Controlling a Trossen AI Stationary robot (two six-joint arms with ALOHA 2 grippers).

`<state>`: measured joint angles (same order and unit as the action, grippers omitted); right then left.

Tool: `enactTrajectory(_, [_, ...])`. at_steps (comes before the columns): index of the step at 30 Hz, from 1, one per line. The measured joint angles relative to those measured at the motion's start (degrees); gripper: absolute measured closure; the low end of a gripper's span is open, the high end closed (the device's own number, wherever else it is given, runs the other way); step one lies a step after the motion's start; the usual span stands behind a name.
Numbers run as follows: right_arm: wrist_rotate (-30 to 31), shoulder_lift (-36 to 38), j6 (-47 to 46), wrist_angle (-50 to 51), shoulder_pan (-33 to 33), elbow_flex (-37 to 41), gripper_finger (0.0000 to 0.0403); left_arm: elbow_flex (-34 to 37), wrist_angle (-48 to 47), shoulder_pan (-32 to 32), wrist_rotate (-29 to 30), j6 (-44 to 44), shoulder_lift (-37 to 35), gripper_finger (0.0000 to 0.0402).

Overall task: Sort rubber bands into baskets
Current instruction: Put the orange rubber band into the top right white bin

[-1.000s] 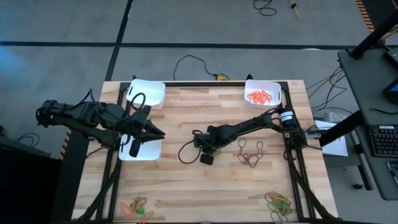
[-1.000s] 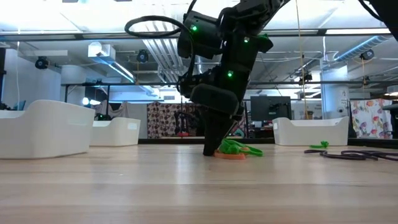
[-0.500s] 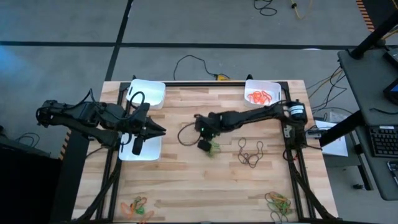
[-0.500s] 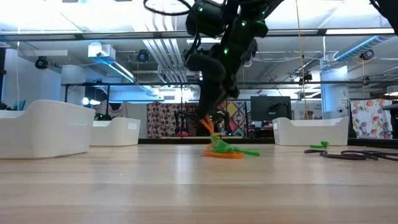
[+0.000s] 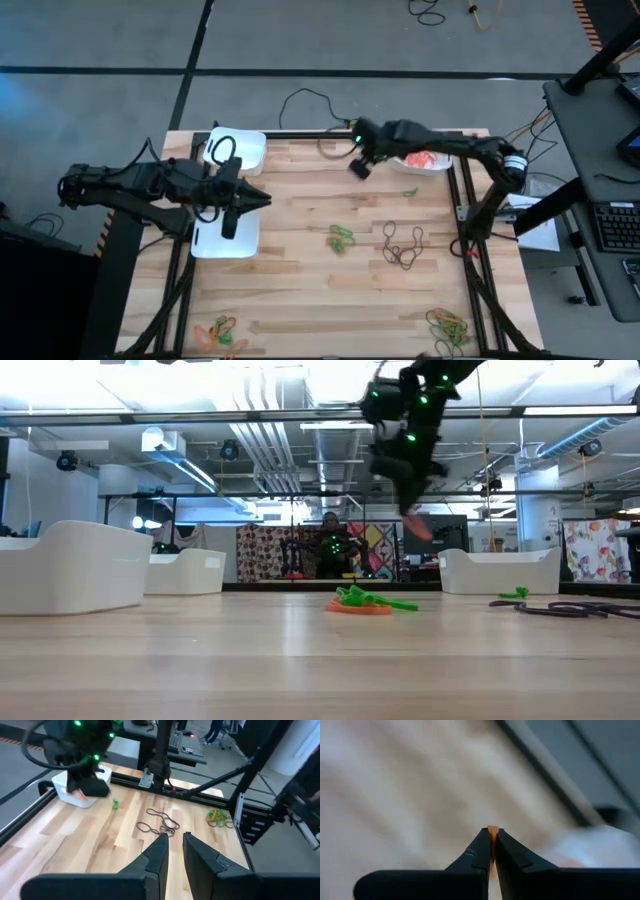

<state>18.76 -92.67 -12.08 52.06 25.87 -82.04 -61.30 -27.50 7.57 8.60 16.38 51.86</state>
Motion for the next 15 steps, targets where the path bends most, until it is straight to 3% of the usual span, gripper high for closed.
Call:
enactTrajectory(4, [7.66, 2.86, -0.56, 5.36, 7.4, 1.27, 0.039, 0.0, 0.26, -1.18, 0.0, 0.0, 1.06, 0.0359])
enactTrajectory(15, [7.87, 5.02, -2.32, 4.36, 21.11, 17.72, 0.039, -1.46, 1.57, -2.08, 0.0, -0.35, 4.39, 0.0359])
